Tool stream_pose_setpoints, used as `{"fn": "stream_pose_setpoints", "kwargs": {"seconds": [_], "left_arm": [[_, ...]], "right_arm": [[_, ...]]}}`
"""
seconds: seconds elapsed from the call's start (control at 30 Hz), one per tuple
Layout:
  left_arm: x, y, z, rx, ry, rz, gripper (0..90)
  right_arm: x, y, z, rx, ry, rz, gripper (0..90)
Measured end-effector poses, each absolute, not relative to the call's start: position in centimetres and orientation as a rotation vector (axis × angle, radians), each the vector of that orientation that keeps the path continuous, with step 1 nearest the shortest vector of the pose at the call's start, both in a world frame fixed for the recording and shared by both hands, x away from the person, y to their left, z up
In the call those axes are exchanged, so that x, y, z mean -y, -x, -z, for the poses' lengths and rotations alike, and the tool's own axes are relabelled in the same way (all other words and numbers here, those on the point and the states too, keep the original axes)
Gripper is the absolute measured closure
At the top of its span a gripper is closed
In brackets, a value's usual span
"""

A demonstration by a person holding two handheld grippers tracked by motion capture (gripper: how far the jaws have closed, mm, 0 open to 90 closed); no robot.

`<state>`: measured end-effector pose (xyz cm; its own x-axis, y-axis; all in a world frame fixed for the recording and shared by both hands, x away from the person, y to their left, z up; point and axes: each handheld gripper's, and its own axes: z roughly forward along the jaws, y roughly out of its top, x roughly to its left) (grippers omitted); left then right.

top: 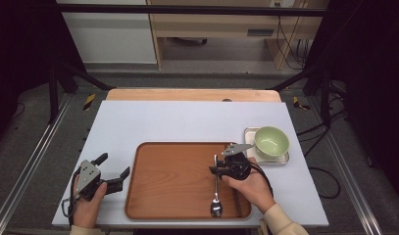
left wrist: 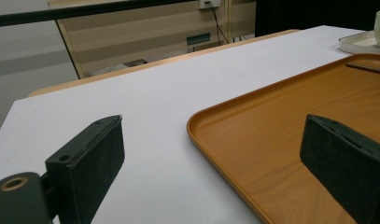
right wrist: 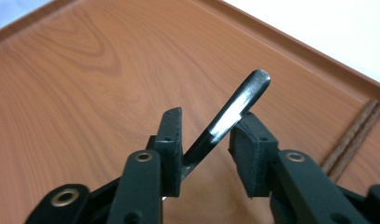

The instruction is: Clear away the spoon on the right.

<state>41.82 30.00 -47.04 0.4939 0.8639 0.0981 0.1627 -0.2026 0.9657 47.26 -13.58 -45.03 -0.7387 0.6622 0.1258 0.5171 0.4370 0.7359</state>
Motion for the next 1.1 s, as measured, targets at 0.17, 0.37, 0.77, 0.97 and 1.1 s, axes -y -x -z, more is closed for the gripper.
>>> {"fn": "stream_pose_setpoints", "kwargs": {"seconds": [0.17, 0.37, 0.77, 0.97, 1.1], "left_arm": [[-29.9, -41.8, 47.1, -0.886, -1.675, -0.825, 6.1], [-29.9, -41.9, 47.1, -0.885, -1.675, -0.821, 6.1], [-29.9, -42.0, 47.2, -0.884, -1.682, -0.823, 6.1], [-30.1, -42.1, 47.2, -0.886, -1.679, -0.823, 6.1], [-30.3, -42.2, 47.2, -0.891, -1.673, -0.822, 6.1]], "right_arm": [[13.5, -47.1, 45.3, -2.482, -1.072, -1.132, 54.9], [14.1, -47.0, 45.3, -2.431, -1.114, -1.133, 47.9], [14.4, -46.9, 45.3, -2.316, -1.083, -1.224, 31.7], [14.2, -46.5, 45.3, -2.276, -1.074, -1.25, 25.4], [14.0, -46.1, 45.1, -2.254, -1.066, -1.272, 19.4]]}}
